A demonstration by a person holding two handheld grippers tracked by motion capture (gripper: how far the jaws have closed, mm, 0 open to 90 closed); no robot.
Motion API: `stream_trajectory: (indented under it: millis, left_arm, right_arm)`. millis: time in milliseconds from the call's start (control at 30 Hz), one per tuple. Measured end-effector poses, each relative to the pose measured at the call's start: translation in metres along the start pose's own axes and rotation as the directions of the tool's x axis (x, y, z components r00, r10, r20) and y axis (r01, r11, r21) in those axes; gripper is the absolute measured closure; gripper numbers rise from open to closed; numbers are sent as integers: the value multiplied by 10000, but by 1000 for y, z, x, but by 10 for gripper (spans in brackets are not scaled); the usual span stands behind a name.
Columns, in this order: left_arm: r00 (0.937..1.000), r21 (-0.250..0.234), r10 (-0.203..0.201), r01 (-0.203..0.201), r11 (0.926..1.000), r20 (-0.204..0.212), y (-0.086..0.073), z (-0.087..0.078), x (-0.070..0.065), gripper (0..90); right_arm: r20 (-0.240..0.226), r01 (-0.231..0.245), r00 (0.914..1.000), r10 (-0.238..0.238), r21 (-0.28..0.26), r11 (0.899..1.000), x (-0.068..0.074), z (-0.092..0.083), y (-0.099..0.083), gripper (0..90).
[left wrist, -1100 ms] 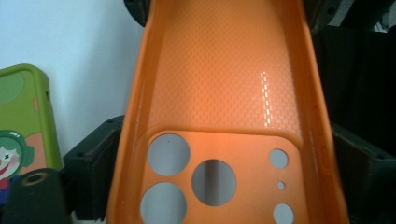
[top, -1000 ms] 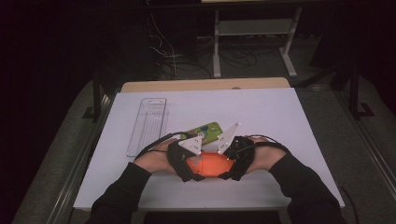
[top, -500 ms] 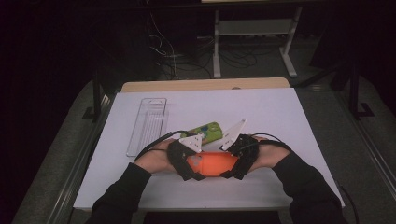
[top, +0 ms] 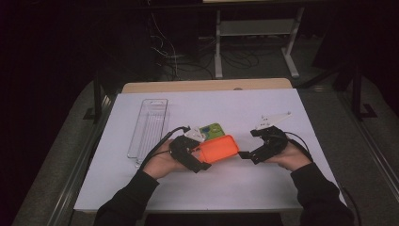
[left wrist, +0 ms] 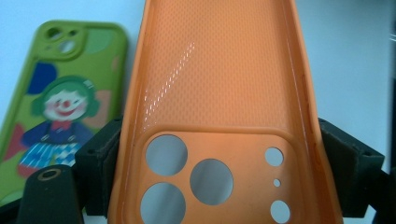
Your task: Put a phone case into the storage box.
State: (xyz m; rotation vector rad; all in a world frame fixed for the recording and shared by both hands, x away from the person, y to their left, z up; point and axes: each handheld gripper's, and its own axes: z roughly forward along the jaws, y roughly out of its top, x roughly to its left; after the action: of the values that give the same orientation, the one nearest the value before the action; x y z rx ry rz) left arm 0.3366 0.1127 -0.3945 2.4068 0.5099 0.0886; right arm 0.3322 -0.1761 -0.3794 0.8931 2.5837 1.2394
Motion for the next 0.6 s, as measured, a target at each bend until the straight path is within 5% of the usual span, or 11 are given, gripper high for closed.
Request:
stream_trajectory:
  millis: [133,200,300,400,600]
  left_arm:
    - [9960,-57,-735,733,9973,-507,0,3,0,159]
    - [9951,205,-788,801,9966,-596,0,3,2,159]
    - [9923,227,-1037,1054,9942,-680,-1,3,2,158]
    - [9919,129,-1087,1098,9939,-654,0,2,2,158]
    - [9894,-221,-1322,1311,9911,-607,0,3,0,158]
  right_arm:
    - [874,-897,9921,902,-88,9959,5,8,-15,9]
    - [1092,-1242,9858,1279,-398,9915,9,12,-20,7]
    - [1556,-1380,9763,1503,-869,9866,17,19,-26,7]
    - [1580,-1353,9758,1513,-1075,9849,19,25,-29,7]
    - [2567,176,9665,86,-996,9949,24,29,-26,7]
